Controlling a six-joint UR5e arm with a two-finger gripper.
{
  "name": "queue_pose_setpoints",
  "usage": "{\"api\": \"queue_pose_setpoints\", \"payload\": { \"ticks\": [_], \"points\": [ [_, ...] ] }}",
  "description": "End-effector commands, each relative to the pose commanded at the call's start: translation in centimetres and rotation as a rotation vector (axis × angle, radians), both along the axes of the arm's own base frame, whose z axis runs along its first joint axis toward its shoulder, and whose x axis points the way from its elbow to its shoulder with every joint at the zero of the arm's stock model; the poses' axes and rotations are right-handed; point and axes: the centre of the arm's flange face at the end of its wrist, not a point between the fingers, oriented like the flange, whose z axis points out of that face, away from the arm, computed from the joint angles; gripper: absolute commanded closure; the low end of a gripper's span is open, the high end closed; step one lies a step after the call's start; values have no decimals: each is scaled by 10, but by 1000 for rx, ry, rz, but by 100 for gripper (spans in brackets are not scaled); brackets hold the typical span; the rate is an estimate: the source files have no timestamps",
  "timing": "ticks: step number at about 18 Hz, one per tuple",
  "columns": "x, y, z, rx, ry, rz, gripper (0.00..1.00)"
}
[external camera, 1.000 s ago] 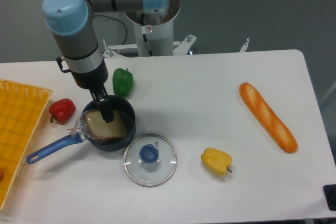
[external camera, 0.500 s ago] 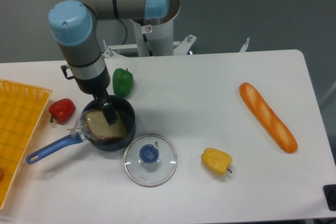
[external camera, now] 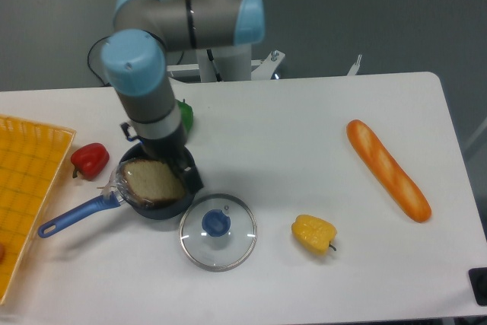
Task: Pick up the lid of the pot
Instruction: 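Move the gripper over to the blue knob of the glass lid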
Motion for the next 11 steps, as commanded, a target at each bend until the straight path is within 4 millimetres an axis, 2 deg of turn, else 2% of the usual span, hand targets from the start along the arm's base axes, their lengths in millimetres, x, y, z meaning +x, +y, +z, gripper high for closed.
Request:
{"api": "queue_pose_setpoints", "payload": {
  "ticks": [2, 5, 11],
  "points": [
    [-13, -5, -1, 4, -7, 22, 0],
    [-29, -4, -17, 19, -61, 71, 0],
    [-43, -1, -47, 11, -123, 139, 0]
  ]
}}
